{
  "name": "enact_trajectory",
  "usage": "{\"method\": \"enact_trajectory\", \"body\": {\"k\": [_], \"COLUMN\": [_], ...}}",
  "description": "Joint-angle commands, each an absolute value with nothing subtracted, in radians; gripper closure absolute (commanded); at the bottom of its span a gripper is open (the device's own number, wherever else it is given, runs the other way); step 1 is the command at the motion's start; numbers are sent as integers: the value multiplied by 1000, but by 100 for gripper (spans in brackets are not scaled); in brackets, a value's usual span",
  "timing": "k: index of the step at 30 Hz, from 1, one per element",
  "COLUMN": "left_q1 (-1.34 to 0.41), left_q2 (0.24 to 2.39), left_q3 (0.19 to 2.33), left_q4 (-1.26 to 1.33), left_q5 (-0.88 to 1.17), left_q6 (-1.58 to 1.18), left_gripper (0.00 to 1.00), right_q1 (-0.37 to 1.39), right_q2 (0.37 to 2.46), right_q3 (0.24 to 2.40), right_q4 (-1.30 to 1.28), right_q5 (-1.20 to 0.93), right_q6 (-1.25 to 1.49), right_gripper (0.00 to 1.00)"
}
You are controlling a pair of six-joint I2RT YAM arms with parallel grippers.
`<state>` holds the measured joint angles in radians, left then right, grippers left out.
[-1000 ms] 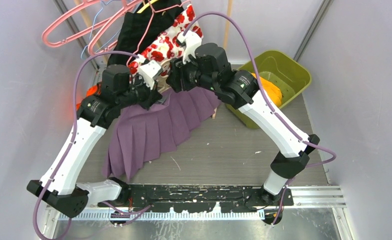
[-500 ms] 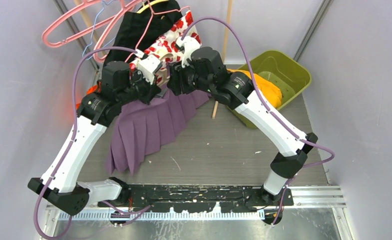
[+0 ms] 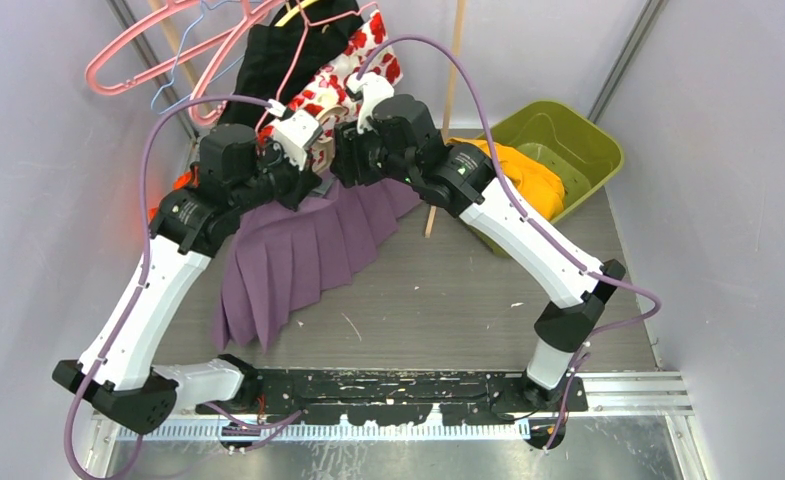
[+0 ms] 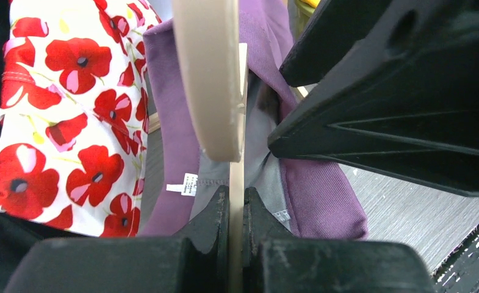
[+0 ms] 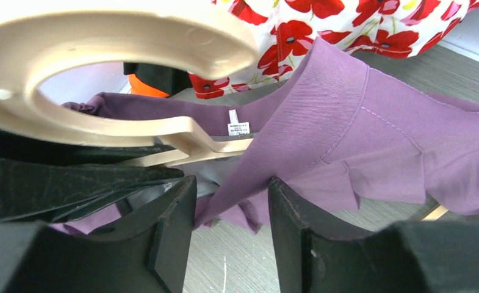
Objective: Remove the skirt from the hanger
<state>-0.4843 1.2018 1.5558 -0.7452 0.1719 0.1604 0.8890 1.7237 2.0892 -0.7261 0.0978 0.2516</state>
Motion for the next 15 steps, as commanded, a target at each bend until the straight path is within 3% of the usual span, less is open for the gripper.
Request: {"method": "enact_trajectory", "body": {"k": [1, 7, 15], "left_q1": [-491, -490, -491], "left_q2": [1131, 1110, 1062], "left_q3": [1624, 1637, 1632], "left_q4": [-610, -644, -766], "left_q5": [177, 173, 117], "left_q6": [150, 158, 212], "left_gripper": [100, 100, 100], "right_q1": [892, 892, 892], "right_q2": [1726, 1731, 1690], "right_q3": [2097, 2102, 2083], "right_q4": [-665, -669, -631], "right_q5": [123, 189, 386], "right_q6": [281, 300, 296], "right_gripper": [53, 98, 99]}}
